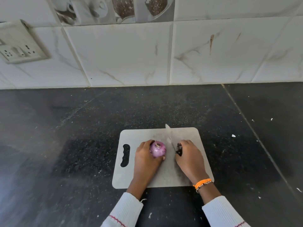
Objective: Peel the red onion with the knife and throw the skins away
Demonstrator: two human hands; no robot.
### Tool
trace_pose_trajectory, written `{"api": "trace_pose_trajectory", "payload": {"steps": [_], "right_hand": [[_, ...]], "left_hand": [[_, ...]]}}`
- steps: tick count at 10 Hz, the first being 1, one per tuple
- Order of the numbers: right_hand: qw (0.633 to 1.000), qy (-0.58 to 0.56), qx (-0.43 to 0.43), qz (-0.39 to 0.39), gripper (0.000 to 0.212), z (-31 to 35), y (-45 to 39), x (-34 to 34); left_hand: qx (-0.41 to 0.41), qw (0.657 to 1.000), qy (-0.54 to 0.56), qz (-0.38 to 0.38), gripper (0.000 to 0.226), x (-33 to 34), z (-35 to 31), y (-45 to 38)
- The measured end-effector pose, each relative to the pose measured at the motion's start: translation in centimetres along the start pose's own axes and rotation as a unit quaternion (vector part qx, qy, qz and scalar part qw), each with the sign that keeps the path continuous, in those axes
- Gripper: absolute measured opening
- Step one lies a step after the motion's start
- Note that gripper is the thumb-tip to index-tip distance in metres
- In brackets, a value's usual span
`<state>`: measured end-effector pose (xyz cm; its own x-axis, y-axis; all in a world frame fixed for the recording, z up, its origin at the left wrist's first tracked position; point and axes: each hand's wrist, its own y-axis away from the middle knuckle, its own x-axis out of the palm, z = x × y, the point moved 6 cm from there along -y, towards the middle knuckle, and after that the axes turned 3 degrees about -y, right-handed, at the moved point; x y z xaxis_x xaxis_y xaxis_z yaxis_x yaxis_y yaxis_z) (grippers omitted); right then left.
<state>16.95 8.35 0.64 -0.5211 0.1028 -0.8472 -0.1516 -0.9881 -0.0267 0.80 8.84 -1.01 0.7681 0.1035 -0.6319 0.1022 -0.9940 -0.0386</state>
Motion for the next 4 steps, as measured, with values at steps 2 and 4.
{"api": "trace_pose_trajectory", "payload": {"steps": [2,4], "right_hand": [[1.000,-0.012,0.003,-0.005,0.030,0.68,1.41,0.32],[0.999,-0.038,-0.002,-0.005,0.032,1.01,0.97,-0.05]], "left_hand": [[0.009,1.000,-0.007,0.012,0.070,0.25,0.25,0.17],[0.029,1.000,0.004,0.008,0.068,-0.30,-0.21,0.59]]}}
